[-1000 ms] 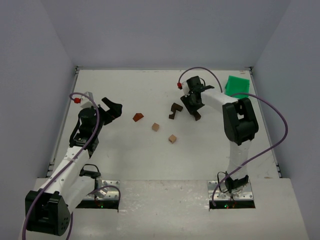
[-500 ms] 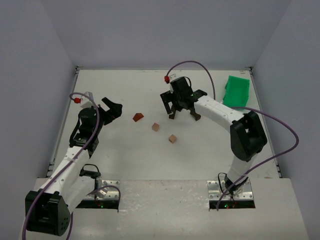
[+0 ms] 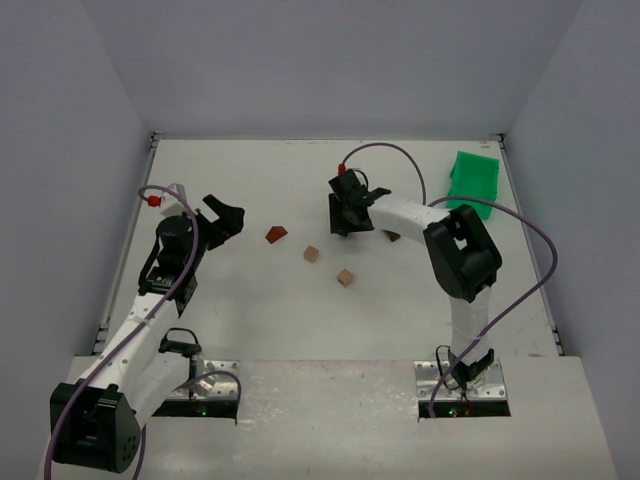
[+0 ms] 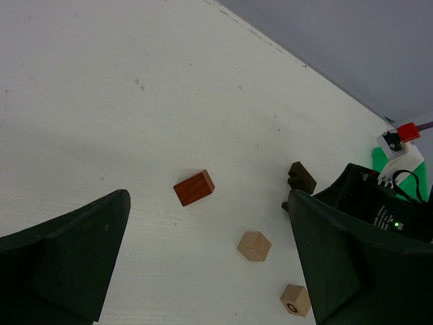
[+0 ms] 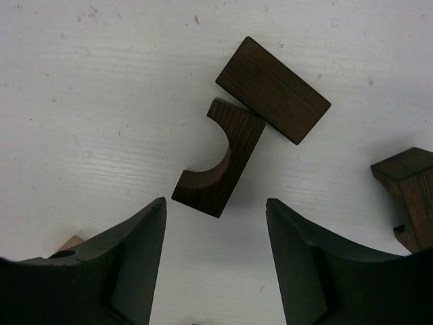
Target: Build the wood block tower
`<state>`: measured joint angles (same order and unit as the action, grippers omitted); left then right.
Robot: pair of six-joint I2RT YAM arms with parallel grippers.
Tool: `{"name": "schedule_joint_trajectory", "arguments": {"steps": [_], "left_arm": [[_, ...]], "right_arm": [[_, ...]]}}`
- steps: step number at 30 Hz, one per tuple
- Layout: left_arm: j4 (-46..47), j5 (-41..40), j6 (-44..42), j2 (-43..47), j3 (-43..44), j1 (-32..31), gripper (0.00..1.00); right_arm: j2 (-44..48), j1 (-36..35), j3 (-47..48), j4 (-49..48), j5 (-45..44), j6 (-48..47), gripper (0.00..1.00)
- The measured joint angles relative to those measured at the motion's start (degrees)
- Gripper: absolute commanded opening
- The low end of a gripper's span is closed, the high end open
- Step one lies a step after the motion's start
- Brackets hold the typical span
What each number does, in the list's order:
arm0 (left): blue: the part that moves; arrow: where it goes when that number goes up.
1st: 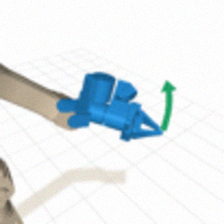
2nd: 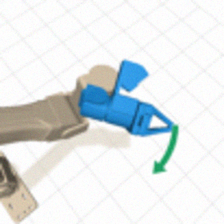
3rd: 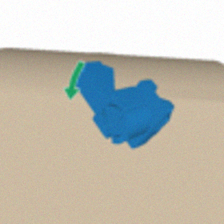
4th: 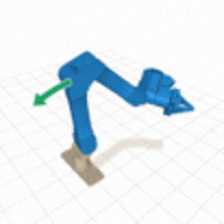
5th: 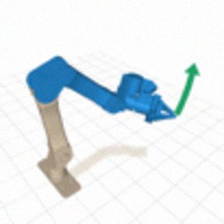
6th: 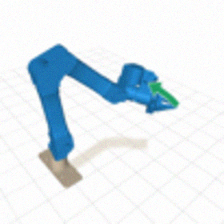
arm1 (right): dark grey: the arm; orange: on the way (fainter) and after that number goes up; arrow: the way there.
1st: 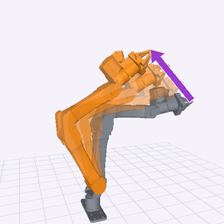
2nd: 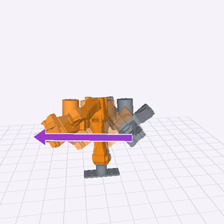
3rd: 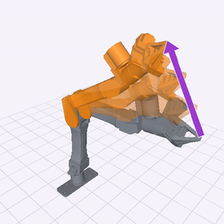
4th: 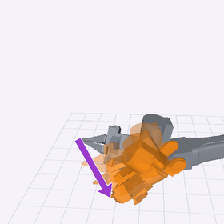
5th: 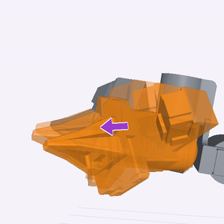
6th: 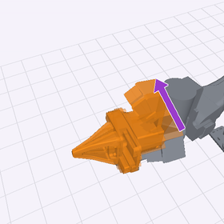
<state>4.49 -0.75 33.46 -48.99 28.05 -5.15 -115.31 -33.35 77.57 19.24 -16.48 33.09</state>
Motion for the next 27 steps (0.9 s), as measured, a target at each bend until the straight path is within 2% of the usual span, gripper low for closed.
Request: {"name": "schedule_joint_trajectory", "arguments": {"steps": [4,9,12,15,19,24,27], "left_arm": [[0.0,0.0,0.0,0.0,0.0,0.0,1.0],[0.0,0.0,0.0,0.0,0.0,0.0,1.0],[0.0,0.0,0.0,0.0,0.0,0.0,1.0],[0.0,0.0,0.0,0.0,0.0,0.0,1.0],[0.0,0.0,0.0,0.0,0.0,0.0,1.0],[0.0,0.4,0.0,0.0,0.0,0.0,1.0],[0.4,3.3,-0.1,-0.3,0.0,0.0,1.0]], "right_arm": [[-0.1,-0.3,0.0,-0.4,0.1,0.8,0.56],[-0.6,-0.5,0.1,-0.8,0.0,1.0,0.61],[-2.3,-0.5,0.4,-0.9,0.1,1.5,0.6],[-4.0,-0.5,0.8,-0.8,-0.1,2.1,0.48],[-4.2,-0.6,1.3,-0.9,-0.9,2.7,0.25],[-3.9,-0.9,0.4,-2.3,-1.2,0.5,0.11],[-0.5,-1.4,-5.4,-7.7,0.4,-5.3,0.08]]}}
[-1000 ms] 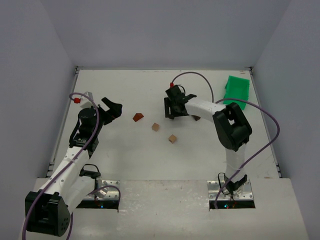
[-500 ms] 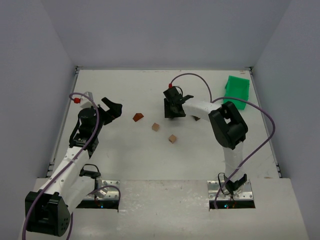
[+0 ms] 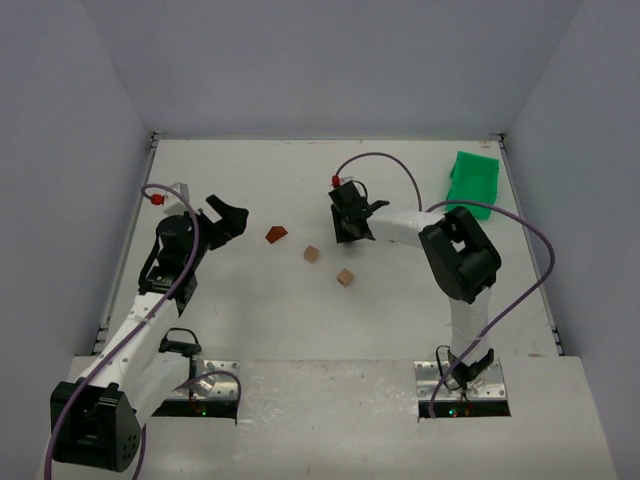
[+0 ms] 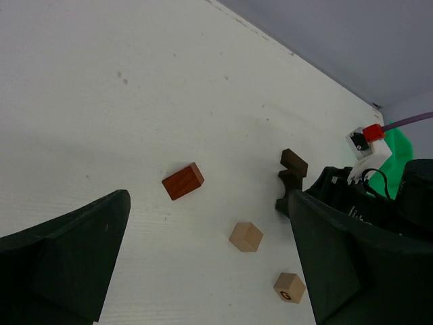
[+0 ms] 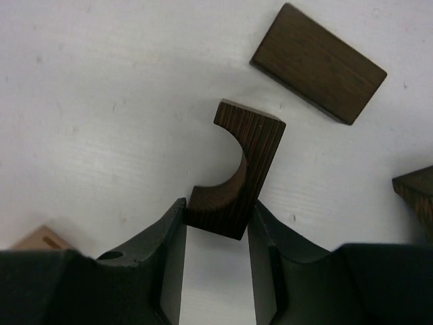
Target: Build the wood block tower
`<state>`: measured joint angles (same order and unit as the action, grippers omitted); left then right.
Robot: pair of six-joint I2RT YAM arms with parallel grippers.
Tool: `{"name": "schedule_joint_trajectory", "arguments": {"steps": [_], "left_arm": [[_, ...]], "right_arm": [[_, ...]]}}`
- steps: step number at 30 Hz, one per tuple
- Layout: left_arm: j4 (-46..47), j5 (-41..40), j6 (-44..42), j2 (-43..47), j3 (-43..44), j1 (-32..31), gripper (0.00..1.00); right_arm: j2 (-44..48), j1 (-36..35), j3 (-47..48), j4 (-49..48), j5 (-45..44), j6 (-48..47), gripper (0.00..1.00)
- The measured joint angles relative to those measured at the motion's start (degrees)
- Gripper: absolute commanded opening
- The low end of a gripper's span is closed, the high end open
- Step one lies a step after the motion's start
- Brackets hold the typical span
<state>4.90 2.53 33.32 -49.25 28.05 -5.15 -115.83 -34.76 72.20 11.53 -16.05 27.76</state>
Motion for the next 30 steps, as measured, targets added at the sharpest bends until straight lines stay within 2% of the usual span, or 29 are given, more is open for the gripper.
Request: {"name": "schedule_joint_trajectory", "arguments": {"steps": [5,9,11,18,23,27,30], "left_arm": [[3.5,9.5,-0.1,-2.1,-0.2,0.0,1.0],[10.0,21.1,1.0,-4.1,-1.8,-0.4,1.0],[12.7,25.0,1.8,-4.9,-2.5,-1.7,1.0],[16.6,28.0,1.8,-7.7,-2.4,-13.7,0.94],[17.6,27.4,2.7,-10.3,-2.3,-15.8,0.93],[18.0,26.3,3.3,-12.1,-2.1,-18.2,0.89],[18.0,25.1,3.5,-12.8,-1.7,-19.9,0.81]], "right_arm": [[11.9,-2.3,-13.7,-9.4,6.2,-11.1,0.11],[28.9,-3.9,-30.2,-21.2,17.7,-19.3,0.12],[34.4,-4.1,-34.3,-24.6,23.1,-21.4,0.12],[38.6,-5.1,-36.9,-32.7,35.6,-23.9,0.13],[39.6,-6.4,-37.2,-34.1,39.1,-24.2,0.13],[39.6,-7.7,-37.2,-33.9,39.8,-24.9,0.13],[39.6,-8.8,-37.2,-33.7,39.8,-25.2,0.13]]}}
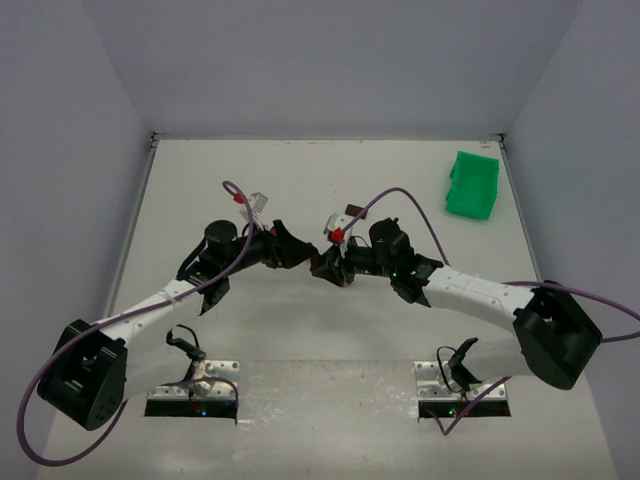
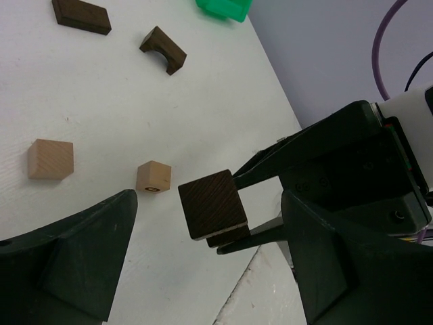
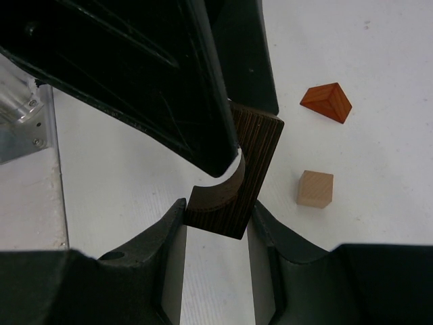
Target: Build the wood block tower
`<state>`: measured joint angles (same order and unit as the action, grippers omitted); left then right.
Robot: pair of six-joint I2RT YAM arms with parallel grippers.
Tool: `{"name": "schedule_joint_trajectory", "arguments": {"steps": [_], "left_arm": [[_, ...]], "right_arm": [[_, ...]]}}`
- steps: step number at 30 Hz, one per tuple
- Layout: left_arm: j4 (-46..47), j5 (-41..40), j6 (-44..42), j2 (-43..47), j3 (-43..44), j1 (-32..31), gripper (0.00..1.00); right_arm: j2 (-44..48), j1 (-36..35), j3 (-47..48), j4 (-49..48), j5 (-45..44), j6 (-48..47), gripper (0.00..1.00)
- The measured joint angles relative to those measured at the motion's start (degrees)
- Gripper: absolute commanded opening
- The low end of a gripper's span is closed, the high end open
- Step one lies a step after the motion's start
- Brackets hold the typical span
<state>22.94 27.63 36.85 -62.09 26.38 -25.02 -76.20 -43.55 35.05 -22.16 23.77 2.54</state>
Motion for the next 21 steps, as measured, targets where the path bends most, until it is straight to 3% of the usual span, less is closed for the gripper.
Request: {"name": "schedule_joint_trajectory", "arguments": {"steps": [2,7,10,13,15,16,21], "left_arm": [[0.0,-0.4,0.1,-0.2,0.3,-0.5,0.73],[0.0,-1.7,0.0,-0.2,1.1,-0.5,0.34],[0.0,-2.0,-0.1,-0.3,1.2,-0.5,0.25],[0.2,-1.9,-0.4,-0.8,1.4,-0.5,0.2],[0.3,-1.7,-0.5,-1.0,1.4,-0.5,0.26],[0.4,-1.6,-0.6,-1.0,1.4,-0.5,0.36],[0.5,-0.3,-1.4,-1.0,1.7,-0.6,0.46]], "right_arm": [[0.0,-0.6,0.0,0.0,0.0,-0.2,0.13],[-0.2,-1.2,0.0,0.0,-0.4,-0.3,0.13],[-0.4,-1.2,0.0,0.2,-1.0,-0.3,0.13],[-0.5,-1.3,0.2,1.0,-1.9,-0.4,0.13],[-0.6,-1.5,0.4,1.7,-2.7,-0.4,0.13],[-0.6,-1.6,0.6,2.0,-3.1,-0.4,0.13],[-0.6,-1.7,1.4,3.4,-4.9,-0.4,0.13]]}}
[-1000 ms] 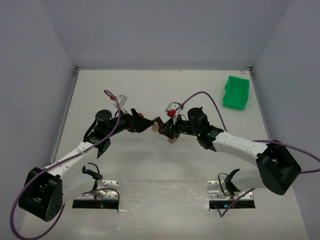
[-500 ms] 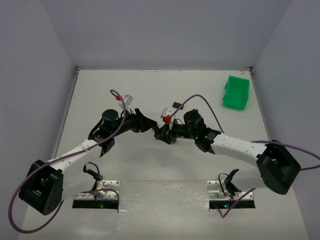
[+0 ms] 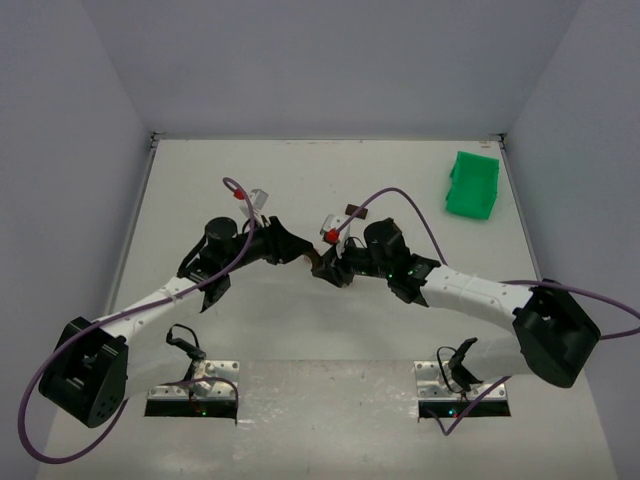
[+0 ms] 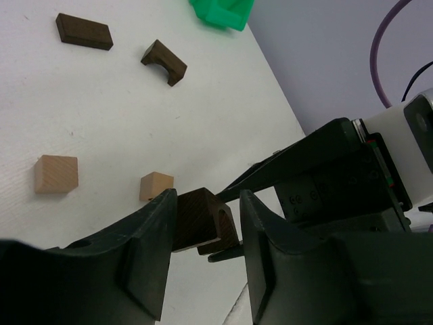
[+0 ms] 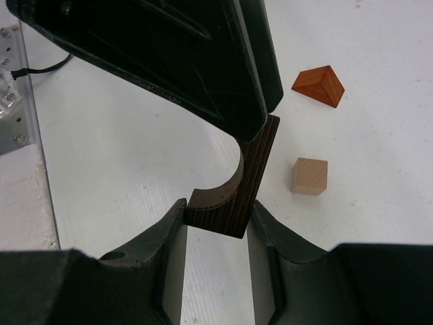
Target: Build the wood block tower
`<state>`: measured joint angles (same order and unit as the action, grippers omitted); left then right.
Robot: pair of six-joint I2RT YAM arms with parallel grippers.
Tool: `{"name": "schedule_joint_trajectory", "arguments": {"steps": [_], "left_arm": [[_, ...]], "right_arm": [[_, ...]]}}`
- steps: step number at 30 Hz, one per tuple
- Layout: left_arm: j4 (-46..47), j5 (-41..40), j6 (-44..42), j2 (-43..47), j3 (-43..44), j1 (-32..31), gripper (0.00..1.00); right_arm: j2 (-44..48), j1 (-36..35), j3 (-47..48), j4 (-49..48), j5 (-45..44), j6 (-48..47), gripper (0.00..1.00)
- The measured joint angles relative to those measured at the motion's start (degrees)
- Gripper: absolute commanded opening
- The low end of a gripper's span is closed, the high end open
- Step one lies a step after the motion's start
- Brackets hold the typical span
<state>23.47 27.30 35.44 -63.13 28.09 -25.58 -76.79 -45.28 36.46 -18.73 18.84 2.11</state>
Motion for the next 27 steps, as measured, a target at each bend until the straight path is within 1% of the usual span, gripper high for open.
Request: {"name": "schedule_joint_trajectory", "arguments": {"steps": [2,5,15,21,27], "left_arm": [[0.0,0.3,-0.4,0.0,0.2,0.0,0.48],[-0.2,0.5,-0.8,0.0,0.5,0.0,0.46],[-0.3,0.4,-1.4,-1.7,1.3,-0.3,0.47],[-0.7,0.0,-2.0,-2.4,2.1,-0.3,0.47],[-1.0,-0.2,-2.3,-2.4,2.6,-0.3,0.45]], "right_arm": [[0.0,0.0,0.2,0.2,-0.4,0.0,0.13],[0.0,0.0,0.4,0.5,-0.9,-0.2,0.13],[0.1,0.0,0.6,1.3,-0.8,-0.6,0.13],[0.7,0.0,1.5,3.0,-0.9,-1.7,0.14],[2.0,0.0,2.0,4.4,-2.0,-2.8,0.14]]}}
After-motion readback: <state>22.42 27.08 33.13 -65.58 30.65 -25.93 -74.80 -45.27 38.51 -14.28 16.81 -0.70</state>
